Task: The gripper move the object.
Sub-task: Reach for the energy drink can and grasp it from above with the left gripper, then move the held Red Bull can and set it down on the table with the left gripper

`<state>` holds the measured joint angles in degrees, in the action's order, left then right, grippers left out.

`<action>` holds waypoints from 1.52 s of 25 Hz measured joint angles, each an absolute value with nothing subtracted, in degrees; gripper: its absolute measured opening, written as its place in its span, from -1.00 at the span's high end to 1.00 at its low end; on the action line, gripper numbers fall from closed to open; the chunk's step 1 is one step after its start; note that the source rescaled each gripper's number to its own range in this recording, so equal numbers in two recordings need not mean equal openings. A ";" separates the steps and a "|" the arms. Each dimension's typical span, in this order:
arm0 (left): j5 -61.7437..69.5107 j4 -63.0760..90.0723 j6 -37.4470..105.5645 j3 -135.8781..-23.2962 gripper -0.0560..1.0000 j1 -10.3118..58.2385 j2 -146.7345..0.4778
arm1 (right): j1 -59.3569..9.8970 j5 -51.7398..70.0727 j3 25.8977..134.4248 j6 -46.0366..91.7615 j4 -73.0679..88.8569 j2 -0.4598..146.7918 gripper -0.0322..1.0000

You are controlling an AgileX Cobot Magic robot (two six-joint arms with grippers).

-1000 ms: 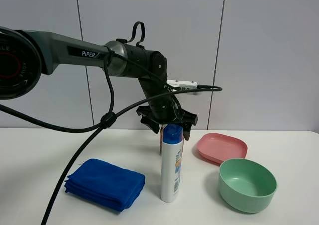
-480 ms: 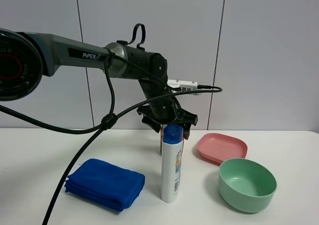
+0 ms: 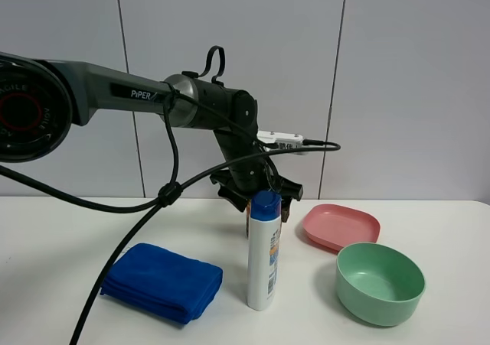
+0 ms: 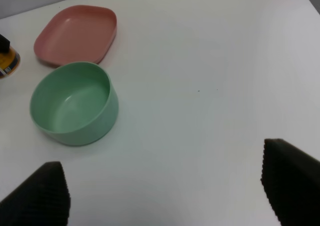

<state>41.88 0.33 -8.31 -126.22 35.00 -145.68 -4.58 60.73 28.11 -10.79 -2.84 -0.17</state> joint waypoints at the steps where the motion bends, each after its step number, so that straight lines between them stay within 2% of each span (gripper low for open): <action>1: 41.94 0.39 -8.31 -126.22 0.51 35.00 -145.68 | -4.58 60.73 28.11 -10.79 -2.84 -0.17 -1.00; 2: 41.94 0.46 -8.31 -126.22 0.89 35.05 -145.68 | -4.58 60.73 28.11 -10.79 -2.84 -0.17 -1.00; 13: 46.93 0.40 -6.43 -126.02 0.89 35.09 -144.19 | -4.58 60.73 28.11 -10.79 -2.84 -0.17 -1.00; 22: 53.04 -2.21 0.67 -125.75 0.89 35.09 -132.66 | -4.58 60.73 28.11 -10.79 -2.84 -0.17 -1.00; 31: 69.25 -7.80 1.01 -125.54 0.89 32.20 -119.90 | -4.58 60.73 28.11 -10.79 -2.84 -0.17 -1.00; 38: 69.22 -9.64 -4.61 -114.08 0.89 28.75 -105.82 | -4.58 60.73 28.11 -10.79 -2.84 -0.17 -1.00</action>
<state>69.22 -9.64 -4.61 -114.08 28.75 -105.82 -4.58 60.73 28.11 -10.79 -2.84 -0.17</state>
